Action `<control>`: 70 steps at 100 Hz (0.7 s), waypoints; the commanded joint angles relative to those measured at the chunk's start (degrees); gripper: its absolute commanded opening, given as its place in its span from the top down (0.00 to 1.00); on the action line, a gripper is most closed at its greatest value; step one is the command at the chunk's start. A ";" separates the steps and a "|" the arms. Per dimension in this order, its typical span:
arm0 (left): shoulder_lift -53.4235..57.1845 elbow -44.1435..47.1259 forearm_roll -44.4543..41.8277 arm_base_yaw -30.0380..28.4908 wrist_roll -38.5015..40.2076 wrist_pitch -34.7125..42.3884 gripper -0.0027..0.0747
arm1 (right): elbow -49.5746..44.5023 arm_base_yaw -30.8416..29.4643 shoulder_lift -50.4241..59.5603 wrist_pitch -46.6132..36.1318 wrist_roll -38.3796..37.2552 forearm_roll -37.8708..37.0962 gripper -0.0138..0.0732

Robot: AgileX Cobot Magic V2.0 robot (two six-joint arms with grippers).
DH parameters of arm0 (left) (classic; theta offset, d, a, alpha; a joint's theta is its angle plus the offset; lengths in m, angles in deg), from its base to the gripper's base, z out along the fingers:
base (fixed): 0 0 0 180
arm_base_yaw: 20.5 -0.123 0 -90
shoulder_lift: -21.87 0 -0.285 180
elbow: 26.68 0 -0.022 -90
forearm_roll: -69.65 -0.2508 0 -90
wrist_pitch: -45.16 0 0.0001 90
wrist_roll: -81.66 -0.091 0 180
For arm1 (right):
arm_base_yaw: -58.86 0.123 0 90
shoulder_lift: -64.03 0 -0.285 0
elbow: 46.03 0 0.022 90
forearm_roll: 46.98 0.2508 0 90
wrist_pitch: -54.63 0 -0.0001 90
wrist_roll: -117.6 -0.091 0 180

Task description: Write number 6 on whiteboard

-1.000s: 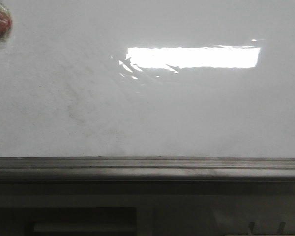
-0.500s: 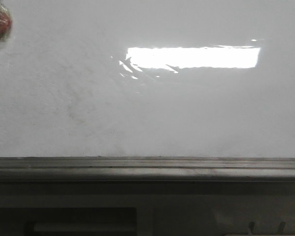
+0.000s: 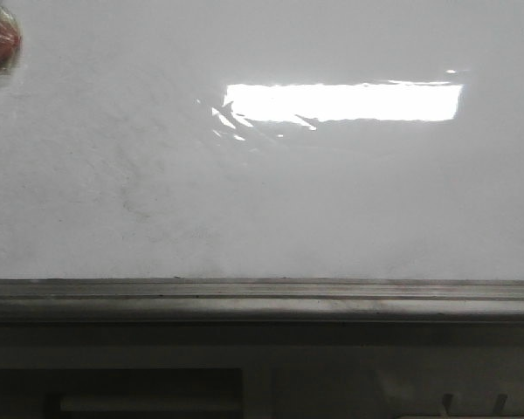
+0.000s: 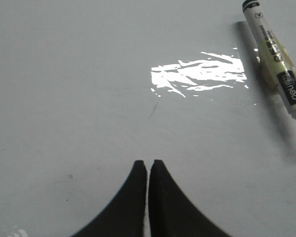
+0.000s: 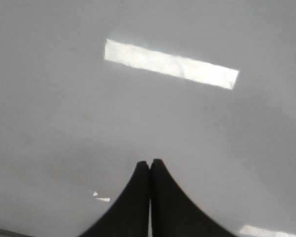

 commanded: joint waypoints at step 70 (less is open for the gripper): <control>-0.97 -5.83 37.40 -0.16 0.43 0.54 0.99 | 8.72 -0.07 -4.63 3.51 0.40 31.25 0.90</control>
